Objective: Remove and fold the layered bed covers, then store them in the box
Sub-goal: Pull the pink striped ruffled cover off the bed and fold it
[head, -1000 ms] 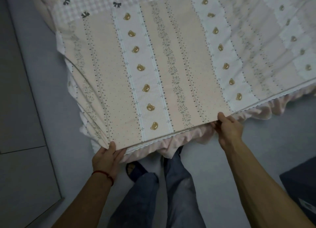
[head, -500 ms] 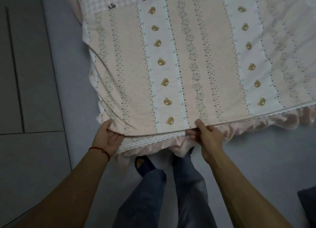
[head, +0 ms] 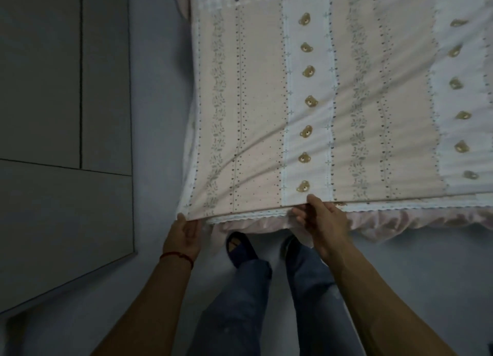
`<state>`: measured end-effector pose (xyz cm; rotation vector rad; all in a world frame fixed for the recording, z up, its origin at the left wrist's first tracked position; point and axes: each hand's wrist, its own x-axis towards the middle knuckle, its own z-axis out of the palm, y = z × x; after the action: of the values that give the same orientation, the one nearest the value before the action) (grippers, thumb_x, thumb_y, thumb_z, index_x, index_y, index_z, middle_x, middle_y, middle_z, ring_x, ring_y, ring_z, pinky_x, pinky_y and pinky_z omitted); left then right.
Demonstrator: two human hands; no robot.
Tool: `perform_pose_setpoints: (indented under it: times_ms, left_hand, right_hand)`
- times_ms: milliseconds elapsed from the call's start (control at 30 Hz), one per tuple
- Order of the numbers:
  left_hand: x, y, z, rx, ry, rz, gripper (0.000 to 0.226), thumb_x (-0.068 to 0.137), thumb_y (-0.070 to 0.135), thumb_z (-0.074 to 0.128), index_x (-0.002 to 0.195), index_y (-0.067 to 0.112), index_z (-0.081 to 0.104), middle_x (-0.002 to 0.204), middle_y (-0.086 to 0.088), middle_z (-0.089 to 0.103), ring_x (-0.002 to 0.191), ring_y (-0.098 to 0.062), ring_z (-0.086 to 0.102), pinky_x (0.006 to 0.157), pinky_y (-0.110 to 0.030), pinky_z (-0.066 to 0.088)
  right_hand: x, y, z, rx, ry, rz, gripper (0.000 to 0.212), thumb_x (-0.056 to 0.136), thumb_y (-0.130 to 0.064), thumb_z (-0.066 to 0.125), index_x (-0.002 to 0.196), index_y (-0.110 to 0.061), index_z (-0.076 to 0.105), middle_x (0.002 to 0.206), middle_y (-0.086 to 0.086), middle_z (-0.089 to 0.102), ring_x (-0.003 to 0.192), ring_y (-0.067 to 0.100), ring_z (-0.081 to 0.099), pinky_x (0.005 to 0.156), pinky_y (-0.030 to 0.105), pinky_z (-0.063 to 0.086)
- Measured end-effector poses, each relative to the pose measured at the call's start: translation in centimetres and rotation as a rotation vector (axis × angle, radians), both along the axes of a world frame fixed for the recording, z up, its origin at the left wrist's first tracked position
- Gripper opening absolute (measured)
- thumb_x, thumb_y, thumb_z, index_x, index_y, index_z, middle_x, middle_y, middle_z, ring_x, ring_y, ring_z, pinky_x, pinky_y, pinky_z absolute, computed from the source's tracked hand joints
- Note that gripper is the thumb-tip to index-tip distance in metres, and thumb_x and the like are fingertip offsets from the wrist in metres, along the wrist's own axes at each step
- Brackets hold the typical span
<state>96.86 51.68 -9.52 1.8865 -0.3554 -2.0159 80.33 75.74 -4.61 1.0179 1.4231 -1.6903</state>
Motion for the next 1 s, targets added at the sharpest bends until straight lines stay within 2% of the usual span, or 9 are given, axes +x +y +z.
perform_pose_setpoints:
  times_ms: [367, 467, 533, 567, 633, 733, 833, 933, 1000]
  left_hand:
    - [0.6, -0.1, -0.9, -0.027, -0.129, -0.17, 0.019, 0.106, 0.011, 0.046, 0.094, 0.008, 0.06, 0.103, -0.007, 0.064, 0.09, -0.016, 0.063, 0.104, -0.034, 0.046]
    - [0.7, -1.4, -1.5, -0.147, -0.443, -0.562, 0.014, 0.095, 0.01, 0.051, 0.082, 0.009, 0.052, 0.116, -0.013, 0.061, 0.106, -0.026, 0.062, 0.108, -0.043, 0.046]
    - [-1.2, -0.7, -0.4, -0.433, -0.783, -0.817, 0.018, 0.079, 0.014, 0.061, 0.094, 0.003, 0.058, 0.122, -0.022, 0.062, 0.107, -0.036, 0.062, 0.097, -0.051, 0.052]
    - [-3.0, 0.9, 1.1, -0.608, -0.816, -0.891, 0.028, 0.077, 0.01, 0.063, 0.105, 0.004, 0.059, 0.118, -0.019, 0.061, 0.102, -0.034, 0.062, 0.091, -0.047, 0.053]
    - [-8.8, 7.3, 3.8, -0.957, -0.573, -1.145, 0.035, 0.079, 0.002, 0.06, 0.113, 0.009, 0.059, 0.115, -0.01, 0.055, 0.1, -0.024, 0.054, 0.09, -0.039, 0.047]
    - [-15.0, 16.6, 4.6, -1.19, -0.12, -1.642, 0.046, 0.077, 0.018, 0.052, 0.122, 0.011, 0.063, 0.13, -0.008, 0.057, 0.119, -0.025, 0.051, 0.107, -0.036, 0.038]
    - [-20.5, 23.5, 3.3, -1.424, 0.148, -2.088, 0.062, 0.08, 0.028, 0.057, 0.141, 0.018, 0.054, 0.157, -0.013, 0.039, 0.142, -0.037, 0.039, 0.114, -0.058, 0.033]
    - [-26.5, 29.7, 4.1, -1.524, 0.143, -2.542, 0.077, 0.095, 0.031, 0.056, 0.159, 0.034, 0.014, 0.168, 0.002, -0.009, 0.155, -0.023, -0.008, 0.123, -0.057, 0.002]
    - [-29.5, 32.0, 4.1, -1.631, 0.087, -2.647, 0.084, 0.096, 0.032, 0.054, 0.159, 0.038, -0.002, 0.166, 0.005, -0.021, 0.152, -0.022, -0.021, 0.12, -0.061, -0.005]
  right_hand:
    - [1.6, 2.5, -1.5, 0.044, 0.092, 0.106, 0.022, 0.098, -0.015, 0.065, 0.104, 0.006, 0.068, 0.088, 0.022, 0.076, 0.075, 0.027, 0.073, 0.073, 0.033, 0.061]
    - [1.3, 3.4, -1.7, 0.052, 0.08, 0.146, 0.028, 0.097, -0.023, 0.067, 0.103, 0.004, 0.071, 0.092, 0.022, 0.076, 0.076, 0.026, 0.073, 0.07, 0.033, 0.062]
    - [0.0, 4.8, -1.6, 0.097, 0.095, 0.062, 0.028, 0.096, -0.025, 0.068, 0.1, 0.002, 0.072, 0.088, 0.02, 0.076, 0.072, 0.028, 0.072, 0.064, 0.033, 0.061]
    - [-0.8, 5.6, -1.6, 0.123, 0.104, -0.008, 0.028, 0.096, -0.025, 0.068, 0.099, 0.003, 0.071, 0.085, 0.02, 0.075, 0.07, 0.029, 0.071, 0.064, 0.034, 0.06]
    - [-3.7, 9.5, -1.7, 0.185, 0.128, -0.207, 0.025, 0.096, -0.022, 0.068, 0.095, 0.003, 0.069, 0.076, 0.017, 0.069, 0.064, 0.026, 0.066, 0.068, 0.038, 0.06]
    - [-8.2, 15.5, -1.8, 0.236, 0.175, -0.398, 0.011, 0.095, -0.014, 0.065, 0.09, -0.005, 0.063, 0.066, 0.008, 0.059, 0.058, 0.019, 0.055, 0.064, 0.036, 0.058]
    - [-12.8, 21.0, -1.4, 0.29, 0.201, -0.496, 0.004, 0.095, -0.01, 0.061, 0.094, -0.006, 0.063, 0.067, 0.007, 0.061, 0.057, 0.019, 0.054, 0.052, 0.03, 0.051]
    - [-17.3, 27.0, -1.2, 0.348, 0.21, -0.567, 0.006, 0.094, -0.011, 0.062, 0.089, -0.008, 0.062, 0.068, 0.007, 0.061, 0.057, 0.018, 0.057, 0.052, 0.029, 0.053]
    - [-19.8, 30.1, -1.5, 0.365, 0.221, -0.587, 0.01, 0.093, -0.013, 0.066, 0.085, -0.009, 0.061, 0.073, 0.007, 0.066, 0.064, 0.021, 0.065, 0.062, 0.035, 0.06]
